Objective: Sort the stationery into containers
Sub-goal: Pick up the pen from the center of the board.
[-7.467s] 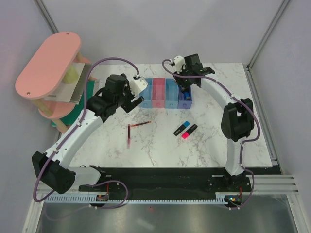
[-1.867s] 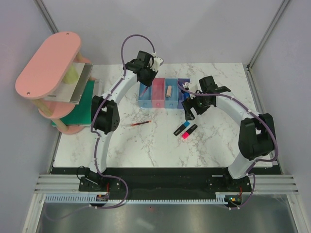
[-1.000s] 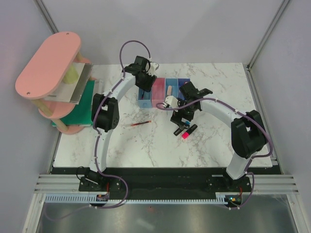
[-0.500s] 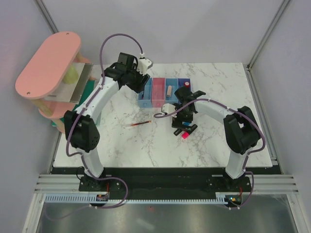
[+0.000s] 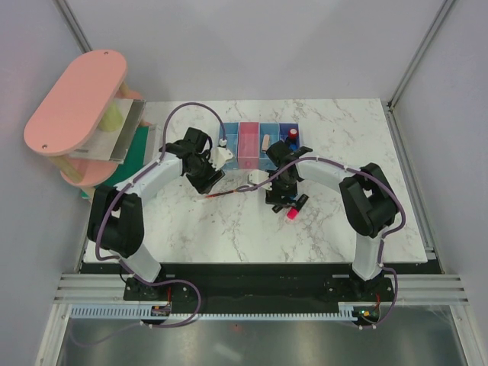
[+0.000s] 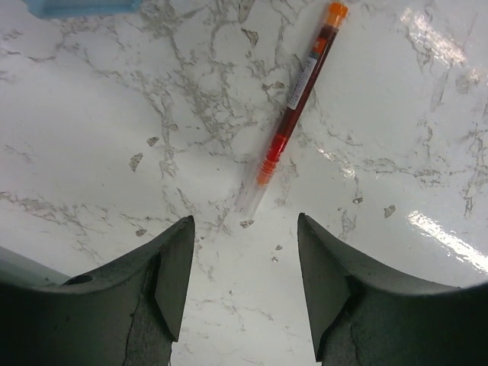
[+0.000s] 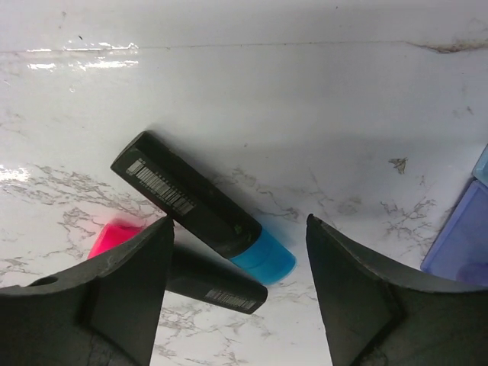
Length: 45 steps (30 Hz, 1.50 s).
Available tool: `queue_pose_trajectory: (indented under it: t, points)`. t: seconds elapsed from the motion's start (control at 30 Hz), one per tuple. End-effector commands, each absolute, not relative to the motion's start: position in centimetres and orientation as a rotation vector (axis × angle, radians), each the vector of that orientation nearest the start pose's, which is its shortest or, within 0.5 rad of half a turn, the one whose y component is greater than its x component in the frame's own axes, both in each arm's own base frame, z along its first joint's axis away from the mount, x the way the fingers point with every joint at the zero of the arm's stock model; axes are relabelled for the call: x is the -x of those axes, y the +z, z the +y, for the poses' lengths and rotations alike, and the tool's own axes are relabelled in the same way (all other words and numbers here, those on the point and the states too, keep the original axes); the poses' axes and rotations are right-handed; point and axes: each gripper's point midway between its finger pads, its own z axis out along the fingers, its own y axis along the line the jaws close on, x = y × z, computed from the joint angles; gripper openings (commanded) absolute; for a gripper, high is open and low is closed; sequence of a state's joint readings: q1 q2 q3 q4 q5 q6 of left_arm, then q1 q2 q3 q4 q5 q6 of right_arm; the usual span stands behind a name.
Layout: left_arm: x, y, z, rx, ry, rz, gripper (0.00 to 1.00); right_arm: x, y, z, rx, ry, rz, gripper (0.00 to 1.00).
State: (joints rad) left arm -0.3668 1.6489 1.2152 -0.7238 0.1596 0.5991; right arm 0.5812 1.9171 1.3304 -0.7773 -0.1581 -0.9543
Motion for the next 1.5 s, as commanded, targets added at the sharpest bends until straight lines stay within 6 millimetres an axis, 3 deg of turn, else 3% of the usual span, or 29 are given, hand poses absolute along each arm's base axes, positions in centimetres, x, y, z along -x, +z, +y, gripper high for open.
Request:
queue_pose_trajectory:
  t: [0.0,0.1,0.27,0.4,0.5,0.6,0.8,1.0,1.13,1.23,1.37,1.4,1.47]
  points:
    - [-33.9,8.3,-13.2,-1.377,-0.112,2.299,0.63,-32.5,2.3,20.8,2.044,0.164,2.032,0.72]
    - [-33.7,8.1,-13.4,-1.387,-0.131,2.296,0.63,-32.2,1.9,20.8,2.048,0.178,2.038,0.64]
    - [-33.3,8.1,-13.5,-1.403,-0.151,2.286,0.63,-31.5,1.3,20.4,2.06,0.189,2.049,0.6]
    - [-32.8,7.6,-13.9,-1.417,-0.193,2.285,0.63,-31.1,0.9,20.3,2.053,0.2,2.073,0.43]
    - [-31.9,6.8,-14.5,-1.451,-0.237,2.286,0.63,-31.2,1.3,20.3,2.03,0.194,2.082,0.28]
    - [-31.2,5.6,-14.7,-1.5,-0.252,2.29,0.63,-31.7,2.4,20.5,1.978,0.176,2.092,0.21]
    - [-31.3,3.0,-14.3,-1.568,-0.215,2.293,0.61,-32.7,7.0,21.8,1.836,0.18,2.048,0.07]
    - [-33.5,1.4,-13.6,-1.607,-0.081,2.255,0.61,-32.6,12.9,23.0,1.717,0.236,1.973,0.06]
    - [-33.8,0.7,-13.9,-1.61,-0.092,2.252,0.59,-32.2,15.5,23.1,1.672,0.249,1.939,0.06]
    - [-33.5,0.1,-14.1,-1.625,-0.115,2.26,0.52,-32.4,17.5,23.7,1.616,0.273,1.913,0.06]
    - [-32.8,-0.8,-14.4,-1.628,-0.148,2.286,0.27,-33.9,20.6,25.6,1.478,0.316,1.868,0.06]
    - [-32.7,-1.0,-14.4,-1.631,-0.151,2.292,0.15,-34.5,21.0,25.9,1.448,0.319,1.865,0.06]
    - [-32.2,-1.4,-14.5,-1.633,-0.163,2.307,0.02,-35.9,22.9,27.0,1.353,0.337,1.848,0.06]
